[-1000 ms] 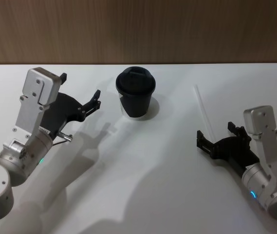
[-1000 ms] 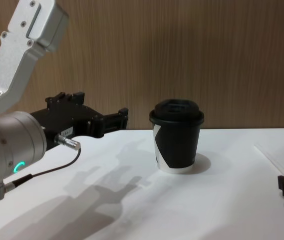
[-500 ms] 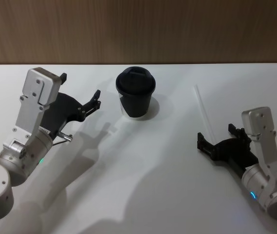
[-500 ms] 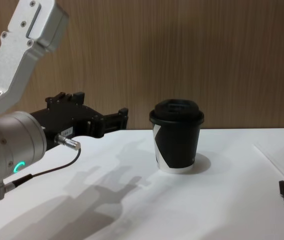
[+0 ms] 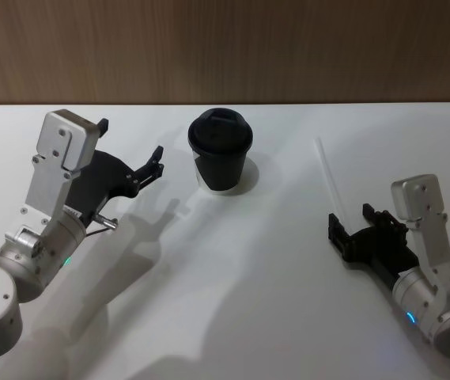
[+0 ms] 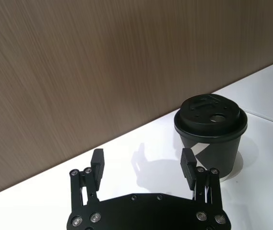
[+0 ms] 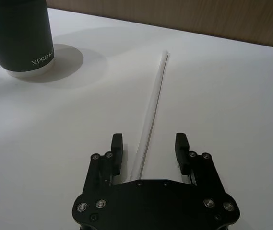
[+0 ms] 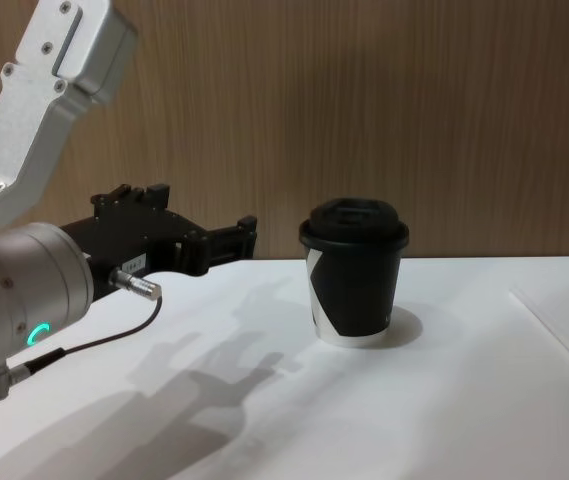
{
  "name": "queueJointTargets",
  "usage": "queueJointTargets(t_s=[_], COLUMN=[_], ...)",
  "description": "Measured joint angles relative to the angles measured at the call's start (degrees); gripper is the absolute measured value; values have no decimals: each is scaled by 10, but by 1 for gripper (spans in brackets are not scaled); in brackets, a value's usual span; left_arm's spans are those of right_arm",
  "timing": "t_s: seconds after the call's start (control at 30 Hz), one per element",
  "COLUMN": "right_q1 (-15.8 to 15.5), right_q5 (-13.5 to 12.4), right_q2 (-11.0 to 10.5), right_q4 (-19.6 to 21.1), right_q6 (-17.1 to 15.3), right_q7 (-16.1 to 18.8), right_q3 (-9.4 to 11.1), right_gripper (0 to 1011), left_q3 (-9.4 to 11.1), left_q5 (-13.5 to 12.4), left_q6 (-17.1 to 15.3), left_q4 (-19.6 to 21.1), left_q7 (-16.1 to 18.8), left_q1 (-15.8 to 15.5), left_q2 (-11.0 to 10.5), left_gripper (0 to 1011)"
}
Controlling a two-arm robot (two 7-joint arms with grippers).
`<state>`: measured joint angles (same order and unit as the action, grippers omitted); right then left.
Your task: Pick up the straw with one hand, pass it to the other hand, and insert it into the cup.
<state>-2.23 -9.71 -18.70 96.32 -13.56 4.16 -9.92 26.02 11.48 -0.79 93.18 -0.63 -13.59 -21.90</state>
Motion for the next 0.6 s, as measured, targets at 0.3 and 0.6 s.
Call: queueJointTargets(t_s=[0.3, 0.6], right_q1=[0, 0], right_q5=[1, 2], right_q2=[0, 1], right_q4=[0, -1], right_q6=[0, -1], right_q7=[0, 0], right_q3=[0, 0], right_gripper=[412, 112], left_q3=[0, 0], left_q5=[0, 0], left_q6=[0, 0], left_q4=[0, 0], left_q7=[0, 0], left_q1=[0, 0], left_q2=[0, 0], left_gripper=[1000, 1000])
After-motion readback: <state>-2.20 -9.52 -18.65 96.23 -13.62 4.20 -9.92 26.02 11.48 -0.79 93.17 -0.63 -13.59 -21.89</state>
